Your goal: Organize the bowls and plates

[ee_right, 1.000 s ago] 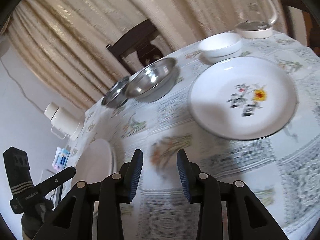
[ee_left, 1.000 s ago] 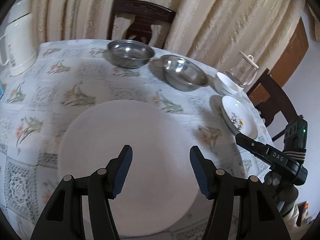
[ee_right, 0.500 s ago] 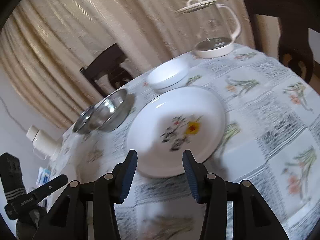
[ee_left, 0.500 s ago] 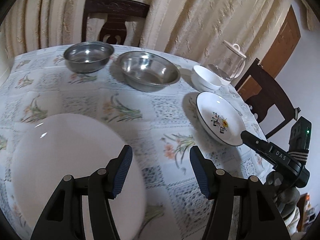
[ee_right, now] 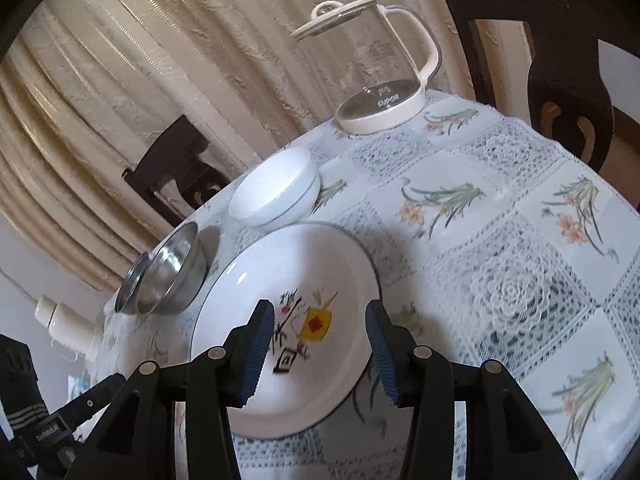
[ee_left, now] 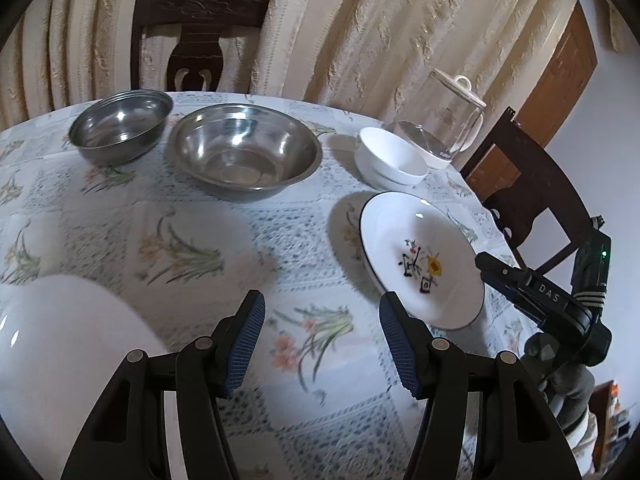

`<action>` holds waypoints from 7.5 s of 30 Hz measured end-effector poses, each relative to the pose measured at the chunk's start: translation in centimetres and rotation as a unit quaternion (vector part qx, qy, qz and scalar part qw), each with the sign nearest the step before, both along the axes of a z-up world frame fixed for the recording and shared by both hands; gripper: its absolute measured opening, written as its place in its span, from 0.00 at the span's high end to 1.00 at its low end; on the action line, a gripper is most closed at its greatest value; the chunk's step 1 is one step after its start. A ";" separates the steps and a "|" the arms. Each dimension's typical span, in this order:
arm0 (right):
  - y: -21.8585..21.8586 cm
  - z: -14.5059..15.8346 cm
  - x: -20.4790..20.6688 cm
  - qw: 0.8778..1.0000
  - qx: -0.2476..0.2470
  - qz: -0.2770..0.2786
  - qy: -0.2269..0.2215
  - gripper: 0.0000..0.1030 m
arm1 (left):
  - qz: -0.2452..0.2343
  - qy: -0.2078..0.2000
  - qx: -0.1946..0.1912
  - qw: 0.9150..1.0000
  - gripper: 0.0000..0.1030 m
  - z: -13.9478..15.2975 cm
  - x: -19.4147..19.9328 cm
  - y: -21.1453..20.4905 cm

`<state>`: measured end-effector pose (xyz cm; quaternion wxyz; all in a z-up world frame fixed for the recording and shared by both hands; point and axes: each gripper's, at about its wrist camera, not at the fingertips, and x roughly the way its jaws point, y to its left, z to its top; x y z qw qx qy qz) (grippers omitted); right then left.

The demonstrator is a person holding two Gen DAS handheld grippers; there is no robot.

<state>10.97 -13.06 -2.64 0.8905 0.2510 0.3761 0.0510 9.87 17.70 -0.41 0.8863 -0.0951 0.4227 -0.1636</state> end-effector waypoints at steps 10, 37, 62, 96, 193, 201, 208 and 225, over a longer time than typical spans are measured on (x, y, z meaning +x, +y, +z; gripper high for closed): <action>-0.1 -0.2 1.3 1.000 -0.005 -0.001 -0.008 0.51 | 0.005 0.016 -0.006 1.000 0.42 -0.9 3.1 -1.8; -1.1 -2.5 1.4 0.999 0.034 0.001 0.006 0.51 | -0.016 0.061 -0.017 0.998 0.51 -4.6 8.3 -5.6; 0.2 -2.8 1.3 0.998 0.024 0.055 0.015 0.69 | -0.044 0.053 0.010 0.998 0.74 -5.5 7.7 -8.4; 12.8 0.7 -2.9 0.978 0.025 0.208 0.000 0.69 | 0.065 0.004 -0.007 0.998 0.74 -0.6 -3.4 5.5; 26.1 0.9 -5.7 0.958 -0.025 0.285 0.003 0.67 | 0.209 0.004 -0.077 0.975 0.52 -2.2 -9.9 22.9; 26.4 0.9 -6.0 0.962 -0.075 0.264 -0.011 0.57 | 0.206 -0.001 -0.048 0.977 0.51 -2.2 -9.5 22.3; 26.3 0.8 -6.0 0.962 -0.093 0.257 -0.016 0.56 | 0.207 -0.001 -0.044 0.977 0.51 -2.2 -9.3 22.3; 25.9 0.6 -5.7 0.964 -0.096 0.247 -0.010 0.55 | 0.207 0.002 -0.033 0.978 0.50 -2.1 -8.5 22.2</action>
